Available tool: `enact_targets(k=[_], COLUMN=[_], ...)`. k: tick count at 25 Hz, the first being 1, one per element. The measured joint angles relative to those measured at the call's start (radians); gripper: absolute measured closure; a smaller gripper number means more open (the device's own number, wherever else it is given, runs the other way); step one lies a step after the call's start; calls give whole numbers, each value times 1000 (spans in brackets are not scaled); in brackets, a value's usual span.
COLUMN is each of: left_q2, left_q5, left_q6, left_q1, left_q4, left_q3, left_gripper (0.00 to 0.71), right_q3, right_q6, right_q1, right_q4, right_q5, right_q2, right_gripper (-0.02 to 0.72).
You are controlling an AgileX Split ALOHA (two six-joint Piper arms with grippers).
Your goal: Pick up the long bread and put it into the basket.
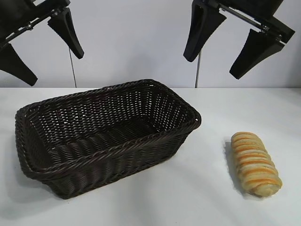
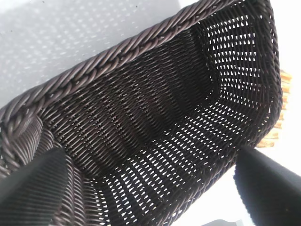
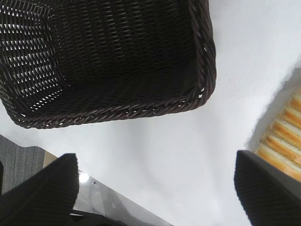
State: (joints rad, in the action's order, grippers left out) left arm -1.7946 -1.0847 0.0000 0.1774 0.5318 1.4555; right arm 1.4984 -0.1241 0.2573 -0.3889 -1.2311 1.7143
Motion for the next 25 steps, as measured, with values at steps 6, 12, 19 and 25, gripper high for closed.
enact_targets(k=[6, 12, 19, 25], left_q2=[0, 0, 0, 0], left_q5=[0, 0, 0, 24], left_q6=[0, 0, 0, 0], left_q1=[0, 0, 0, 0], left_q4=[0, 0, 0, 0], left_q3=[0, 0, 0, 0], left_gripper=[16, 16, 16, 16], right_q3=[0, 0, 0, 0], right_q6=[0, 0, 0, 0], right_q1=[0, 0, 0, 0], right_q4=[0, 0, 0, 0], right_q5=[0, 0, 0, 0], right_q2=[0, 0, 0, 0], right_gripper=[81, 81, 81, 81])
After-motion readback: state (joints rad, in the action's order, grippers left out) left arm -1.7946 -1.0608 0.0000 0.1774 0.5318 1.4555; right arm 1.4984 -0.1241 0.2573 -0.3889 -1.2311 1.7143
